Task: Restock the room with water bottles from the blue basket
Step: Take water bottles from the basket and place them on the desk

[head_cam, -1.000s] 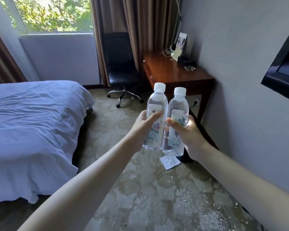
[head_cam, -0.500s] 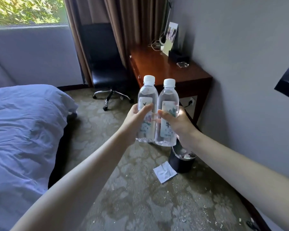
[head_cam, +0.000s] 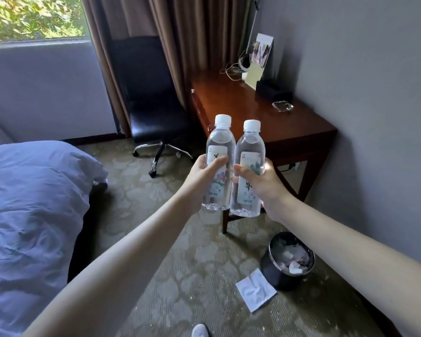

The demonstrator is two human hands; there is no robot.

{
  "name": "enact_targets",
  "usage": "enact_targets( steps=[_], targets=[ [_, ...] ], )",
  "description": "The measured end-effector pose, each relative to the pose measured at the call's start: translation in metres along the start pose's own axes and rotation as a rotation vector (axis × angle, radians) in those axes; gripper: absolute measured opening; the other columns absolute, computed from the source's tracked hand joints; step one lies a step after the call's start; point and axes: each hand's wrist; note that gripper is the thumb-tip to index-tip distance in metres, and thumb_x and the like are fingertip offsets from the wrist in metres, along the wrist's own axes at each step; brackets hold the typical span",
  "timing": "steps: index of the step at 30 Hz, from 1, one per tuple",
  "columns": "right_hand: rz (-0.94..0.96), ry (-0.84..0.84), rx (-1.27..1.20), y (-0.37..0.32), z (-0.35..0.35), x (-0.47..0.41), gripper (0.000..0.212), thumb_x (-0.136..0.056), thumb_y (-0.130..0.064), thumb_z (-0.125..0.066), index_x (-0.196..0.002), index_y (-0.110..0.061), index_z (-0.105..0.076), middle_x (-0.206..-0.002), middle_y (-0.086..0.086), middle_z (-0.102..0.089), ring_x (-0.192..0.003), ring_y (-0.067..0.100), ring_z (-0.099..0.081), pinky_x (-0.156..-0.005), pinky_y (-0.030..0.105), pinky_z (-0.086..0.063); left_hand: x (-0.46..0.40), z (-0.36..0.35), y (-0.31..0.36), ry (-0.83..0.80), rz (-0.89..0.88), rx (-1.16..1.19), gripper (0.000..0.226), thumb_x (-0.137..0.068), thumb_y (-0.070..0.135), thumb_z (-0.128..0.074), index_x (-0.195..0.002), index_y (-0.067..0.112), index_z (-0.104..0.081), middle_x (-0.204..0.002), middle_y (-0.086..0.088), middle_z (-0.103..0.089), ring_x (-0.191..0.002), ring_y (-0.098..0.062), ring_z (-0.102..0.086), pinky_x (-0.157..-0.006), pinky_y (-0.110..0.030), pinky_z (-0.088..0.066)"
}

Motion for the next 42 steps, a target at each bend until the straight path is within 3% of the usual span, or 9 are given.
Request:
enact_targets(
  steps=[6,9,11,13,21,25,32,38,42],
  targets=[
    [-0.015,0.036,-0.035,-0.014,-0.024,-0.082,0.037,-0.083,-0.030,-0.068,-0.116,-0.021,-0.053,-0.101,0.003,-0.070,-0.091,0.019,-0.071,-0.069,0.029,-0.056,-0.098,0.043,0.011,-0.109,-0.003,0.004,0.019,-0.092,0.035,-0.055,-0.106,0.023,-0.050,-0.097,-0.004,-0.065,-0.076,-0.012,-0.067,-0.065,-0.030,-0.056],
    [-0.044,0.097,-0.063,-0.015,-0.029,-0.118,0.052,-0.080,-0.034,-0.071,-0.123,-0.021,-0.047,-0.111,0.004,-0.068,-0.098,0.020,-0.069,-0.077,0.035,-0.056,-0.139,0.051,0.016,-0.133,0.016,-0.005,0.035,-0.090,0.038,-0.056,-0.118,0.019,-0.047,-0.106,-0.008,-0.064,-0.086,-0.017,-0.067,-0.075,-0.036,-0.055],
    [-0.052,0.136,-0.084,-0.015,-0.029,-0.141,0.059,-0.078,-0.035,-0.072,-0.127,-0.020,-0.043,-0.115,0.004,-0.066,-0.099,0.019,-0.068,-0.077,0.035,-0.055,-0.167,0.053,0.015,-0.155,0.030,0.012,0.026,-0.091,0.037,-0.056,-0.112,0.022,-0.050,-0.104,-0.005,-0.066,-0.086,-0.017,-0.068,-0.075,-0.035,-0.057],
    [-0.058,0.161,-0.087,-0.016,-0.027,-0.164,0.059,-0.078,-0.034,-0.072,-0.126,-0.020,-0.041,-0.114,0.004,-0.065,-0.097,0.017,-0.067,-0.072,0.032,-0.054,-0.194,0.054,0.016,-0.180,0.040,0.023,0.022,-0.091,0.036,-0.056,-0.108,0.023,-0.051,-0.101,-0.003,-0.067,-0.087,-0.016,-0.069,-0.076,-0.036,-0.058],
    [-0.052,0.247,-0.104,-0.013,0.003,-0.269,0.049,-0.082,-0.030,-0.068,-0.120,-0.022,-0.040,-0.110,0.003,-0.063,-0.095,0.016,-0.065,-0.070,0.030,-0.052,-0.316,0.041,0.016,-0.229,0.090,-0.020,0.059,-0.079,0.051,-0.065,-0.124,0.020,-0.045,-0.115,-0.010,-0.065,-0.101,-0.027,-0.067,-0.089,-0.051,-0.054],
    [-0.051,0.311,-0.116,-0.019,0.024,-0.322,0.051,-0.083,-0.029,-0.068,-0.124,-0.020,-0.039,-0.112,0.003,-0.063,-0.096,0.015,-0.065,-0.069,0.028,-0.052,-0.379,0.026,0.026,-0.273,0.128,-0.055,0.052,-0.084,0.047,-0.062,-0.124,0.020,-0.043,-0.115,-0.010,-0.062,-0.101,-0.028,-0.066,-0.089,-0.055,-0.053],
    [-0.067,0.396,-0.064,-0.029,0.049,-0.399,0.048,-0.084,-0.029,-0.068,-0.122,-0.021,-0.040,-0.114,0.005,-0.062,-0.101,0.018,-0.064,-0.081,0.035,-0.054,-0.470,0.014,0.036,-0.382,0.107,-0.070,0.047,-0.086,0.047,-0.058,-0.122,0.020,-0.045,-0.113,-0.008,-0.065,-0.100,-0.026,-0.067,-0.090,-0.051,-0.053],
    [-0.106,0.515,-0.054,-0.017,0.063,-0.454,0.053,-0.080,-0.036,-0.070,-0.122,-0.027,-0.040,-0.113,0.002,-0.062,-0.102,0.016,-0.065,-0.086,0.040,-0.056,-0.543,0.006,0.031,-0.573,0.094,-0.109,0.031,-0.091,0.043,-0.053,-0.115,0.024,-0.047,-0.102,0.002,-0.066,-0.092,-0.014,-0.067,-0.072,-0.027,-0.054],
    [-0.124,0.640,-0.051,-0.015,0.073,-0.485,0.056,-0.076,-0.043,-0.072,-0.122,-0.029,-0.042,-0.114,0.001,-0.063,-0.105,0.016,-0.064,-0.091,0.044,-0.054,-0.596,-0.005,0.032,-0.713,0.125,-0.132,0.047,-0.089,0.044,-0.055,-0.128,0.022,-0.041,-0.113,-0.003,-0.064,-0.100,-0.018,-0.066,-0.077,-0.030,-0.054]
  ],
)
Point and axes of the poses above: each hand's wrist, its own x-axis away from the middle knuckle, its own z-axis out of the back of the hand, y = z × x
